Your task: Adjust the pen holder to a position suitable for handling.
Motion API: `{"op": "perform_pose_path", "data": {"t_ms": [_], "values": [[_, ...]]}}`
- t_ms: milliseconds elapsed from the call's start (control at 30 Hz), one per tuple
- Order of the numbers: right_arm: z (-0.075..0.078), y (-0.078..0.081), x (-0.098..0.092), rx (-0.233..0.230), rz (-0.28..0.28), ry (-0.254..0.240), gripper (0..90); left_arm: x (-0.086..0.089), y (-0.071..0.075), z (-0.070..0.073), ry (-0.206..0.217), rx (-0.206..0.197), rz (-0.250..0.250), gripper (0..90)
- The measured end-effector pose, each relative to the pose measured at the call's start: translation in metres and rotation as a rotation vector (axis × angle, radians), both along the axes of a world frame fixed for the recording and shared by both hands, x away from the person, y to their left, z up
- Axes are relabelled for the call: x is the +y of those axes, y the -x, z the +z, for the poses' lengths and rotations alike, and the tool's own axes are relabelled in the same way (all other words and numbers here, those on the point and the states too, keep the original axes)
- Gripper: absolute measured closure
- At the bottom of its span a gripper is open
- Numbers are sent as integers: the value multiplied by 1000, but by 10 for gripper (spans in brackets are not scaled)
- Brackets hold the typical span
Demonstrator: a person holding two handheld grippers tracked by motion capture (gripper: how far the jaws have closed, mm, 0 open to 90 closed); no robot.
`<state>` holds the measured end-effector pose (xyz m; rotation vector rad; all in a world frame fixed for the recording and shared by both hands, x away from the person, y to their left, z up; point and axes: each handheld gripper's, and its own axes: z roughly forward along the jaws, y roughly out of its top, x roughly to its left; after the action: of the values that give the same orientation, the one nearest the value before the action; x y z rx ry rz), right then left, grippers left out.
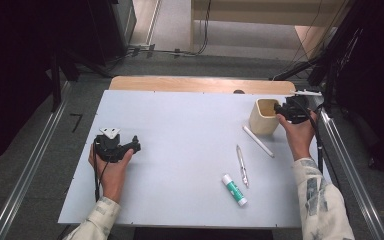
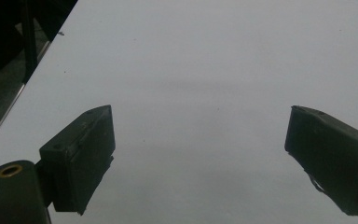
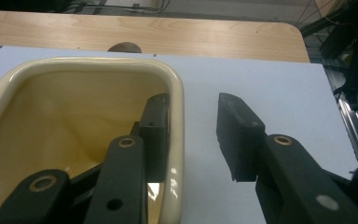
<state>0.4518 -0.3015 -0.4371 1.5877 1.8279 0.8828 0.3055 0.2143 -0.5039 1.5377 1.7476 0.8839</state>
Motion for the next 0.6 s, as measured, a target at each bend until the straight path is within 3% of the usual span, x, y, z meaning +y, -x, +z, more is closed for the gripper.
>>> {"op": "perform_pose_path", "data": {"t_ms": [367,600], "values": [[0,-1,2,27,26,-35,778,0,0,0,2,1,1,93],[0,-1,1,42,28,-52,789,0,0,0,2,3,-1,93]]}}
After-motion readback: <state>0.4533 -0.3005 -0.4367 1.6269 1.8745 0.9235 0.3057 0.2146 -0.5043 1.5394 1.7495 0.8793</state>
